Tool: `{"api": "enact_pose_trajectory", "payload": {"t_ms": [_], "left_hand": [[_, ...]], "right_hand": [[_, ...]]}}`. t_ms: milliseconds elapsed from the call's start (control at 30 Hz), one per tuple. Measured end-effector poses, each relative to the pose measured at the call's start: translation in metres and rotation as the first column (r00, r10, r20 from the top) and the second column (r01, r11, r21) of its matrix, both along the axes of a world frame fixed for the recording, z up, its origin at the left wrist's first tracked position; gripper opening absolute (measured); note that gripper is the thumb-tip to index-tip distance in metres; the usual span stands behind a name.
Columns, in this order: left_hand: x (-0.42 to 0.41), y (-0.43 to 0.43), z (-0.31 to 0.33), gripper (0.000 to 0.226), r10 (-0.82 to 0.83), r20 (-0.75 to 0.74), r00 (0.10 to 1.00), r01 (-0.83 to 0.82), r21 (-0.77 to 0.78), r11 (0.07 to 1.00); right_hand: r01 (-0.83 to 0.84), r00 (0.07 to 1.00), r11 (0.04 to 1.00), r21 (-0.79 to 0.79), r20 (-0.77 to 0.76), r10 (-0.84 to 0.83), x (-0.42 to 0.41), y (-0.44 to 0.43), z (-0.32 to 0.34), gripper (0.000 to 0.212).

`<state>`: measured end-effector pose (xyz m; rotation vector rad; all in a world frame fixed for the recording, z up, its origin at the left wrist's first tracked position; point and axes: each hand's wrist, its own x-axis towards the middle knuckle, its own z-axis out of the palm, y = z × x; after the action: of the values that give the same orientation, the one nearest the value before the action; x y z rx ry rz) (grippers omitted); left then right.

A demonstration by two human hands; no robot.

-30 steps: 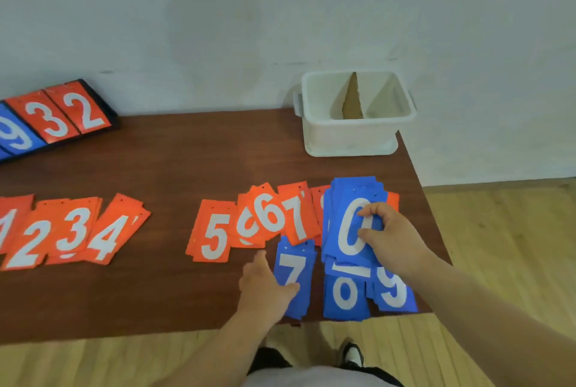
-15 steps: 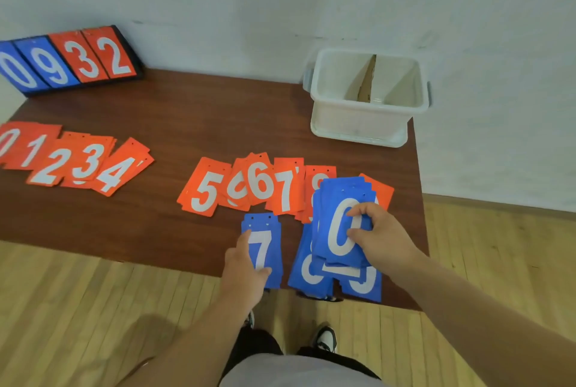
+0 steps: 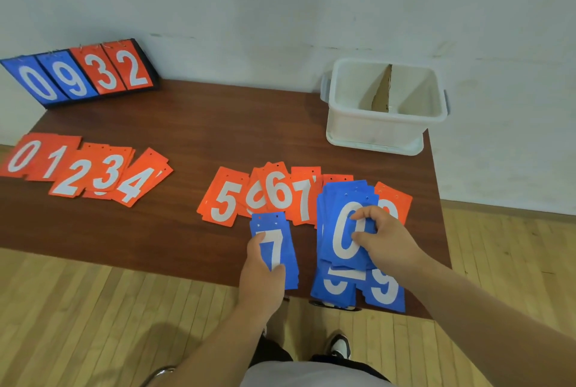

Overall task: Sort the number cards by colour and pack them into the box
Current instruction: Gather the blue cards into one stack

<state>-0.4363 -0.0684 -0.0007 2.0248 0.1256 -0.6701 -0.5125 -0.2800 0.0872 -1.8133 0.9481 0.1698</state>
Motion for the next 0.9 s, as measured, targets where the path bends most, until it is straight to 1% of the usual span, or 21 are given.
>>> {"api": "enact_pose_trajectory", "payload": {"t_ms": [67,133,200,233,267,333,367,400,433,500,533,567,633,700,733,767,833,900], "left_hand": [[0.013,0.001,0.015,0.059,0.046,-0.002,0.999,-0.046,-0.071,0.996],[0.029,-0.002,0.029,0.054,0.096,-0.048,0.994,-0.102,-0.154,0.983],[0.045,-0.008,0.042,0.052,0.095,-0.072,0.993,-0.108,-0.201,0.974],[0.052,-0.01,0.047,0.052,0.078,-0.07,0.995,-0.091,-0.214,0.972],[0.058,-0.013,0.053,0.053,0.06,-0.069,0.996,-0.074,-0.229,0.971],[0.067,-0.015,0.066,0.055,0.013,-0.078,0.997,-0.034,-0.27,0.962],[0.071,-0.014,0.073,0.056,-0.028,-0.075,0.997,0.004,-0.306,0.952],[0.073,-0.014,0.081,0.058,-0.081,-0.054,0.995,0.057,-0.345,0.937],[0.076,-0.014,0.088,0.059,-0.141,-0.019,0.99,0.124,-0.374,0.919],[0.08,-0.015,0.1,0.058,-0.252,0.057,0.966,0.253,-0.41,0.876],[0.083,-0.016,0.105,0.057,-0.288,0.076,0.955,0.292,-0.425,0.857],[0.086,-0.017,0.109,0.054,-0.318,0.084,0.945,0.321,-0.432,0.842],[0.091,-0.019,0.117,0.047,-0.375,0.11,0.92,0.384,-0.434,0.815],[0.094,-0.021,0.122,0.039,-0.449,0.101,0.888,0.443,-0.453,0.773],[0.094,-0.023,0.124,0.036,-0.508,0.093,0.856,0.489,-0.462,0.739],[0.094,-0.025,0.123,0.036,-0.573,0.09,0.814,0.542,-0.471,0.696],[0.092,-0.028,0.12,0.045,-0.676,0.09,0.731,0.625,-0.485,0.612],[0.089,-0.032,0.118,0.045,-0.732,0.09,0.675,0.682,-0.454,0.574]], "right_hand": [[0.01,1.0,1.0,0.005,0.015,-0.01,0.007,0.004,0.002,0.025],[0.023,0.999,1.0,0.02,0.028,-0.023,0.015,0.008,0.006,0.025],[0.055,0.997,0.996,0.072,0.05,-0.059,0.024,0.011,0.009,0.025],[0.103,0.99,0.983,0.151,0.082,-0.116,0.029,0.011,0.011,0.024],[0.158,0.974,0.95,0.269,0.117,-0.195,0.034,0.011,0.014,0.024],[0.212,0.924,0.823,0.528,0.166,-0.345,0.043,0.012,0.026,0.025],[0.211,0.905,0.772,0.599,0.179,-0.386,0.046,0.013,0.032,0.025],[0.195,0.902,0.754,0.627,0.188,-0.389,0.047,0.013,0.034,0.026],[0.187,0.904,0.76,0.622,0.193,-0.381,0.049,0.016,0.033,0.025],[0.199,0.93,0.85,0.488,0.18,-0.32,0.051,0.023,0.025,0.025],[0.203,0.941,0.884,0.421,0.166,-0.295,0.052,0.027,0.021,0.025],[0.217,0.942,0.894,0.393,0.155,-0.297,0.053,0.03,0.018,0.025],[0.259,0.926,0.871,0.418,0.15,-0.348,0.053,0.036,0.02,0.023],[0.256,0.918,0.851,0.459,0.161,-0.363,0.051,0.039,0.024,0.022],[0.243,0.917,0.841,0.484,0.167,-0.361,0.049,0.04,0.026,0.021],[0.229,0.917,0.835,0.501,0.178,-0.358,0.046,0.042,0.029,0.02],[0.203,0.919,0.842,0.5,0.199,-0.34,0.04,0.044,0.034,0.02],[0.204,0.923,0.862,0.463,0.203,-0.328,0.032,0.041,0.037,0.021]]}}
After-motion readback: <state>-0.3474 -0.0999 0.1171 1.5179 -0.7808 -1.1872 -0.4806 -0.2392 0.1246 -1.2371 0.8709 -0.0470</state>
